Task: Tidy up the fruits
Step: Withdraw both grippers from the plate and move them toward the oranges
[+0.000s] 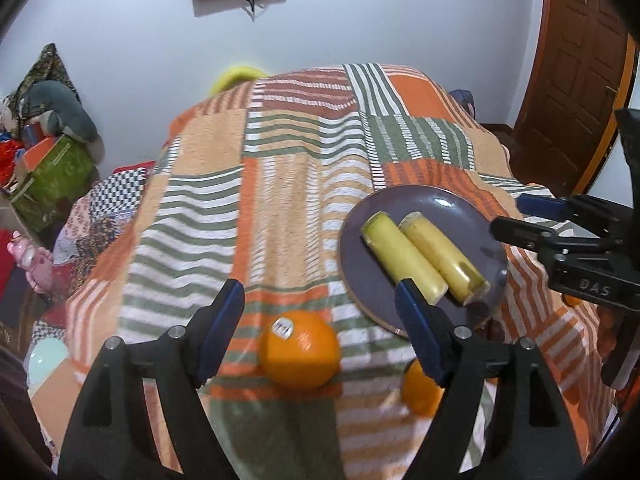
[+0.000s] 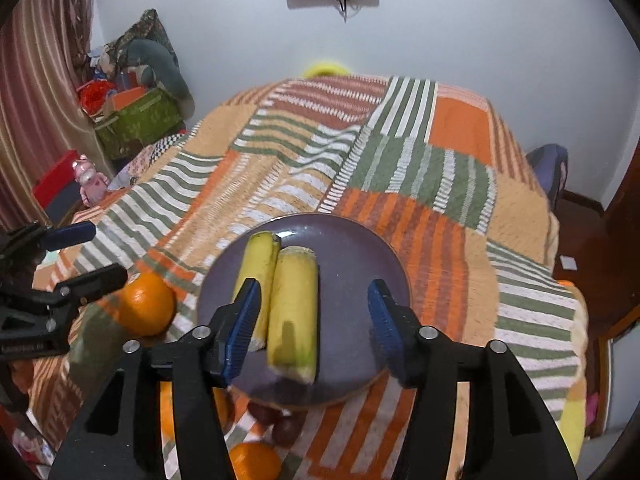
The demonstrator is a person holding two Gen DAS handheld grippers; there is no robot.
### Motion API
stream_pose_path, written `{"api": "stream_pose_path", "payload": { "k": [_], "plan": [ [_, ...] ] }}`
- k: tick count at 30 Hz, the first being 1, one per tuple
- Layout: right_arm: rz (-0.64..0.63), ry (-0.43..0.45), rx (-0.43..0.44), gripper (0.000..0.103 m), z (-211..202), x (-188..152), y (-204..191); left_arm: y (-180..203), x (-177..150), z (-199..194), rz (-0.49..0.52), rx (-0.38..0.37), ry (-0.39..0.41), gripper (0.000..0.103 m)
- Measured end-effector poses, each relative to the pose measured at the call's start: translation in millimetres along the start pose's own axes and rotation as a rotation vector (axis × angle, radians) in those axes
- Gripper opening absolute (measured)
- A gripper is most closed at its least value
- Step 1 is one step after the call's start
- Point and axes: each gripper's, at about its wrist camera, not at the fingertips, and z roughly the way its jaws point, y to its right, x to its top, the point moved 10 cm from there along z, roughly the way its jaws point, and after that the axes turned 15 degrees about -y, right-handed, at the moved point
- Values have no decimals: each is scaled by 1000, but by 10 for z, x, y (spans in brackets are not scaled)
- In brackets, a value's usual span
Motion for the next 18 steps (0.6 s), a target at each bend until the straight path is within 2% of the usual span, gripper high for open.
{"api": "stream_pose_path", "payload": {
  "k": [6,9,18],
  "plan": [
    [-26,2,-1,55,-124,-225,-303,-156,-262,-278,-12,9,31,83],
    [-25,-5,6,67,-97,-333,-436,-224,-407,-348,-13,11,34,86],
    [-27,-103,38,67,229,-655,-771,-334,-759,-248,-1,-7,-22,86]
  ]
}}
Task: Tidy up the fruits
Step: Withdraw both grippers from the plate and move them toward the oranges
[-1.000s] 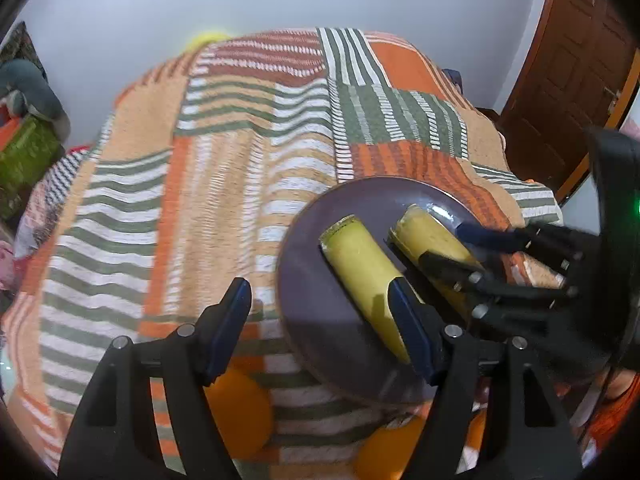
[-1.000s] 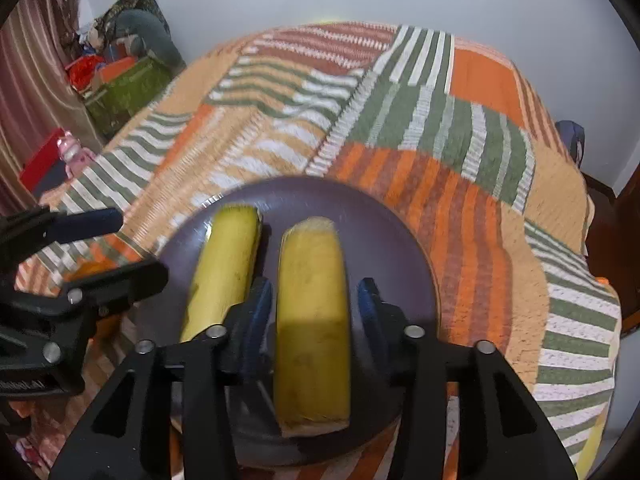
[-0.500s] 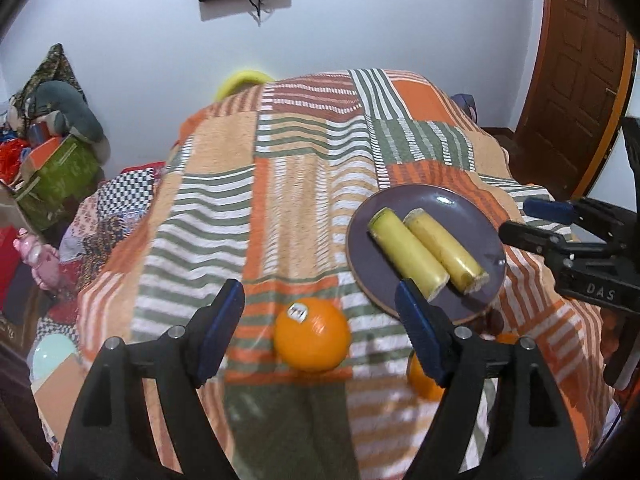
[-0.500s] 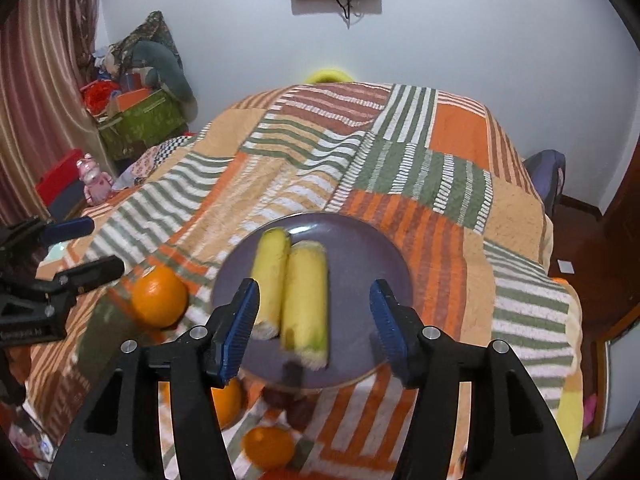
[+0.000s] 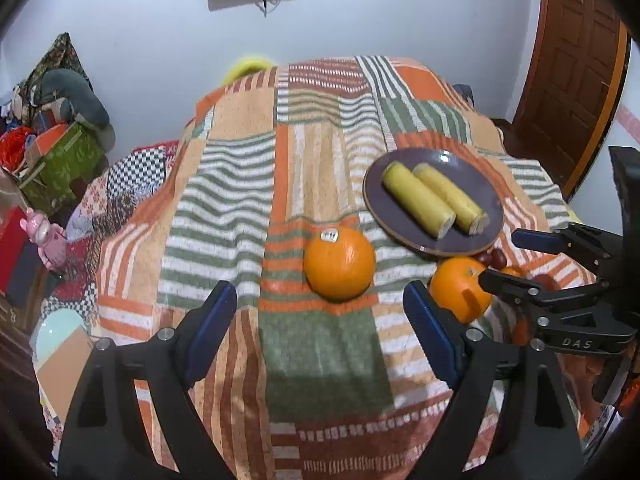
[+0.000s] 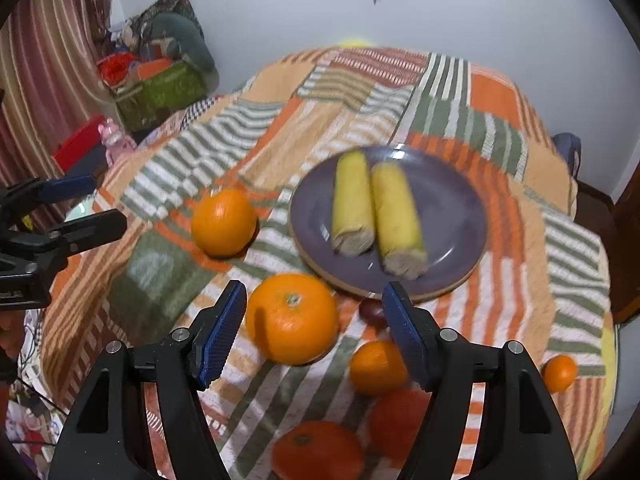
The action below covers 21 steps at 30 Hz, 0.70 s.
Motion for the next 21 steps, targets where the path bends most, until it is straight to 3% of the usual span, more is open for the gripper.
{"api": "stream_pose_path", "payload": {
  "k": [12,21],
  "plan": [
    [-4,-111,-13,67,381,-101,-94,-47,-98,405,3,-70,-77,86],
    [16,-92,25,62,317,-153,-70,-12,116,767,-7,-113,-134,86]
  ]
}}
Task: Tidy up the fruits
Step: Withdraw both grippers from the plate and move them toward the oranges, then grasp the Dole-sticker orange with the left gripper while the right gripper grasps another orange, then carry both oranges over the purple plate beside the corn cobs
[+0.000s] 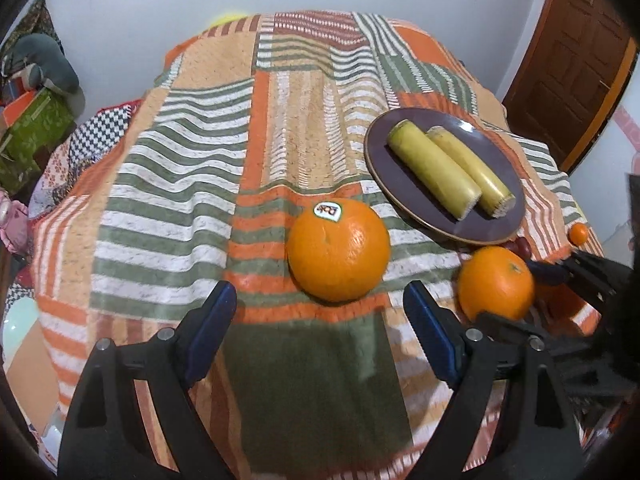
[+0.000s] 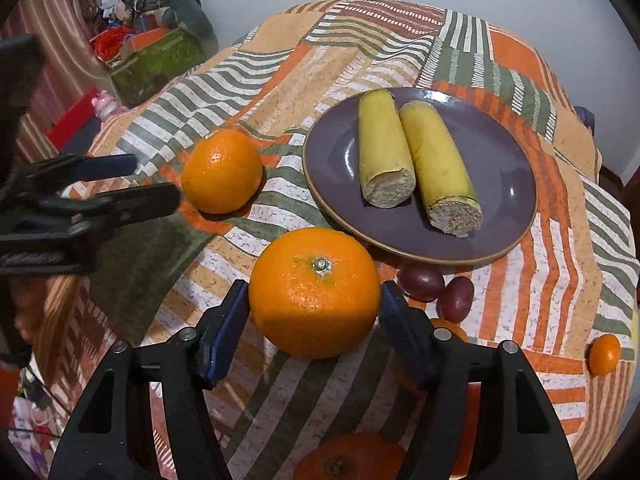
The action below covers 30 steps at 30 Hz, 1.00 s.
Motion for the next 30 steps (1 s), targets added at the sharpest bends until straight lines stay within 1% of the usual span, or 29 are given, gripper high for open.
{"api": "stream_pose_path", "payload": {
  "k": [4,7,10,12,13,14,15,16,18,20,22,25,30],
  "plan": [
    [17,40,15,62,-172,1,69,10,114,164,-11,-26,-28,86],
    [37,71,13,62,-307,31,172,34,177,280,-13,-21,-44,86],
    [48,104,-22,62,-430,58,298,42,215,374,-23,-15,-53,86],
    [49,121,-46,62,-487,71,366,48,234,401,-28,-7,-45,85],
    [52,128,-52,62,-508,75,402,57,242,404,-26,-3,-40,84],
    [57,134,-52,62,-525,78,443,75,246,405,-19,-3,-37,80],
    [63,137,-50,62,-531,86,473,110,247,396,-7,-11,-35,70],
    [71,142,-46,62,-540,91,514,132,256,390,1,-9,-37,69],
    [85,148,-43,62,-552,110,598,156,262,380,8,26,-42,69],
    [99,154,-33,62,-569,119,678,164,267,376,9,45,-47,69],
    [105,162,-22,62,-604,97,735,168,261,365,0,45,-58,69],
    [103,175,-35,62,-646,125,826,199,260,311,-9,37,-58,69],
    [100,196,-49,62,-736,181,978,295,324,146,-10,45,-24,69]
  ]
}}
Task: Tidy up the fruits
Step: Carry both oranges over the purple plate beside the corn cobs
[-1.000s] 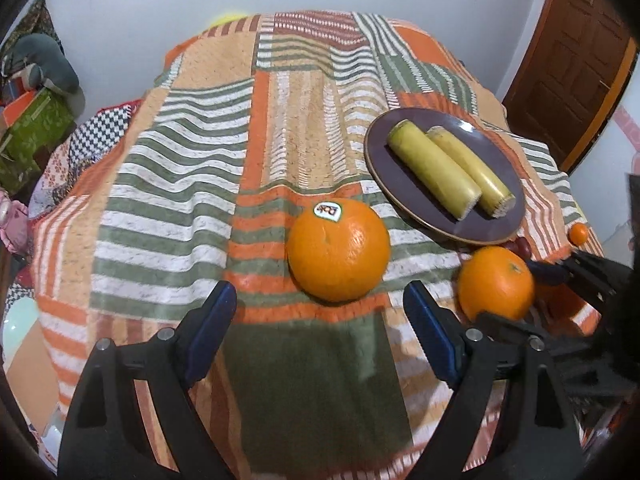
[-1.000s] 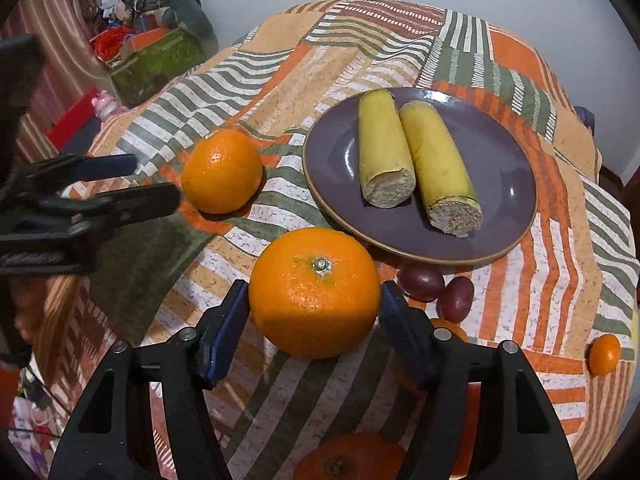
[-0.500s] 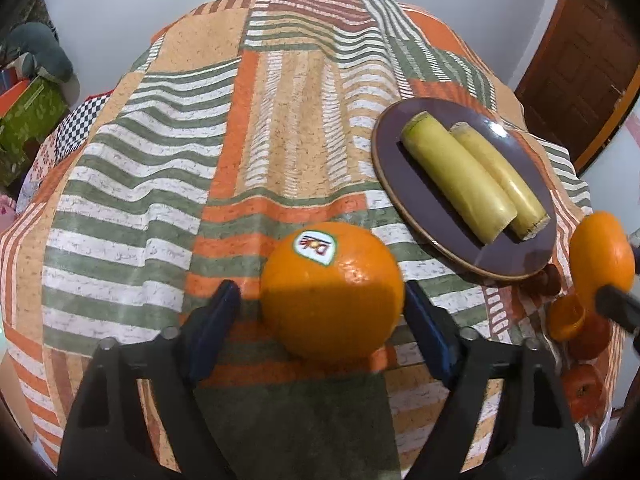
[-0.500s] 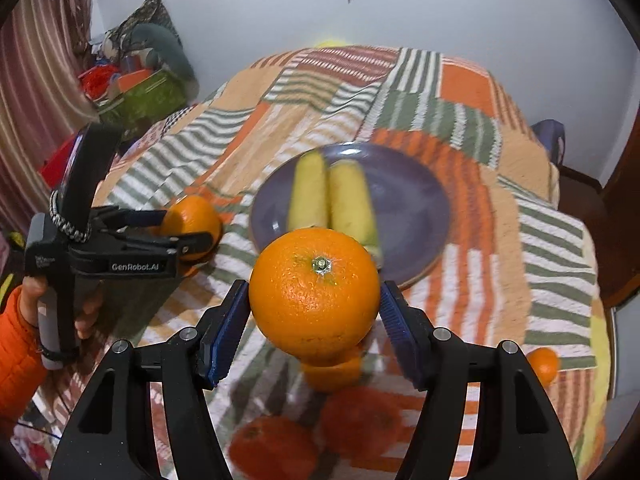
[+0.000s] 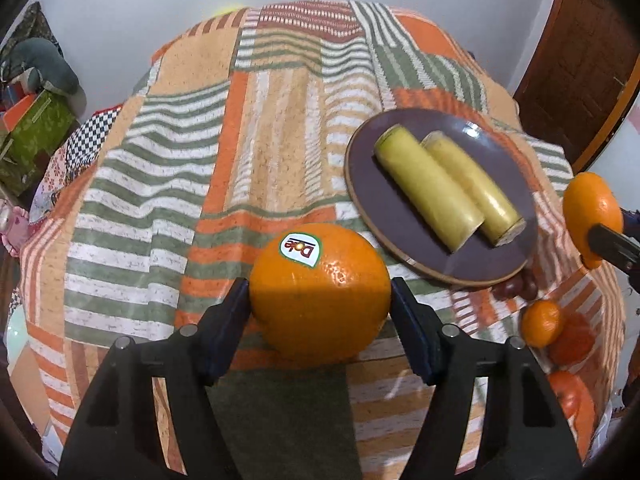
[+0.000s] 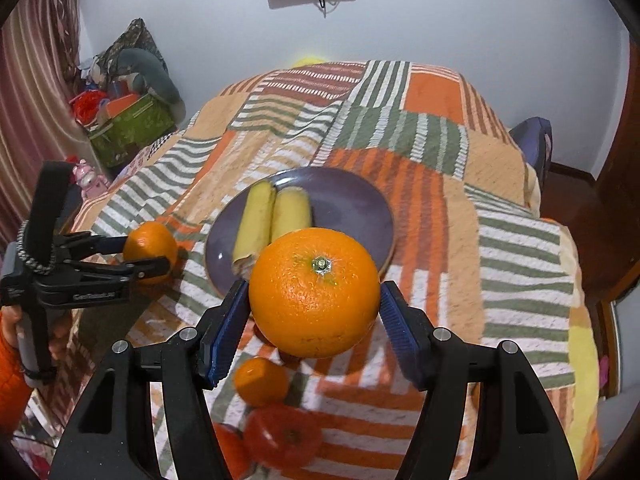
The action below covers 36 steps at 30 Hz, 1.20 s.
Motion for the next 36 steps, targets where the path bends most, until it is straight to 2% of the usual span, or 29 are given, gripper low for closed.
{"api": "stream_pose_path", "payload": {
  "k": [9,16,24,28,36],
  "plan": [
    [16,31,2,62,-7,213,248,280,233,-242,18,-19,64,69],
    [17,43,-6,62,108,423,330,446,442,-90,15,-29,57,69],
    [-11,19,-27,62,398,628,315,481,657,164,-6,-32,42,69],
    [-8,-12,-26,62,588,746,330,517,770,174,-9,-68,58,69],
    [-8,-58,-47,62,860,878,316,547,913,218,-1,-61,78,69]
  ]
}}
